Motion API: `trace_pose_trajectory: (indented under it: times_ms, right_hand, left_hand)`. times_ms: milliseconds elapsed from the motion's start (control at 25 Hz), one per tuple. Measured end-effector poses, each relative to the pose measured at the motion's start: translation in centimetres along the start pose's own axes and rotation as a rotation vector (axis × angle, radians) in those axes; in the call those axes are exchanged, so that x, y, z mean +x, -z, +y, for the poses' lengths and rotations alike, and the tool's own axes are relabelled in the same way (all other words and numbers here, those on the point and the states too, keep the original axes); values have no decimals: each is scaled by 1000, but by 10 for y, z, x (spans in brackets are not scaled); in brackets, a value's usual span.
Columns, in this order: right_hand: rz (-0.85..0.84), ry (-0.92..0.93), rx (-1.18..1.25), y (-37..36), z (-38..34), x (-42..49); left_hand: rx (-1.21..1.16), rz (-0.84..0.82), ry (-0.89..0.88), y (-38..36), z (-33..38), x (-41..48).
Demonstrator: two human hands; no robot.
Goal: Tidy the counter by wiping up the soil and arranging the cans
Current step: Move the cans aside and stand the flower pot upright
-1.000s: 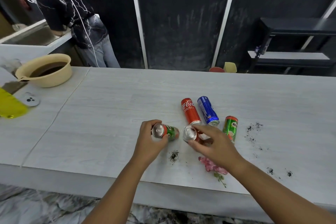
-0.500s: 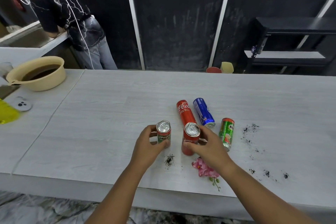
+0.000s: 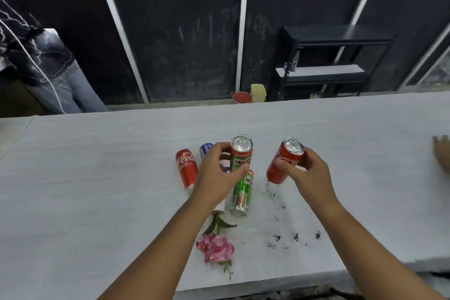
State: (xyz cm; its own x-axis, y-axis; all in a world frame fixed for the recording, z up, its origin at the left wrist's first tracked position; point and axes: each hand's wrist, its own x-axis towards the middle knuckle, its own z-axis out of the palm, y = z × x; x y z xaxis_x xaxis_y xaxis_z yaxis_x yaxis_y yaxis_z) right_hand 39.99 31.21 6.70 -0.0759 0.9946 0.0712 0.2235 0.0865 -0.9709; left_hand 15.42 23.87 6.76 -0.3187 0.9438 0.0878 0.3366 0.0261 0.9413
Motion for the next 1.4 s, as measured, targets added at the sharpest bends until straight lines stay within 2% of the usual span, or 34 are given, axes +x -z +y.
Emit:
trace_pose_trajectory:
  times_ms: [160,360,520,800,920,1000,1160,1400]
  right_hand:
    - [175,-83,-55,81,37,43]
    - [271,-92,-93,138,78,73]
    - [259,-96,-122,159,100,90]
    - [136,-192,-216,170,135,101]
    - [138,-232,-238,167,139,91]
    - [204,-283,-215,161,139,74]
    - [299,-226,-243,130,136,26]
    - [44,-98,-239,46,93,1]
  left_hand:
    - [8,-132,1,-107,21,39]
    - [53,-265,-3,-213,31,67]
    - [73,-266,5,-252,24,75]
    - [80,-226,1,-276,18,87]
    - [132,-271,-10,-277,21,91]
    - [152,-273,-5,-265,16,86]
    - [156,-182,-53,-206,-2,73]
    - [237,35,-15,-77,-22,66]
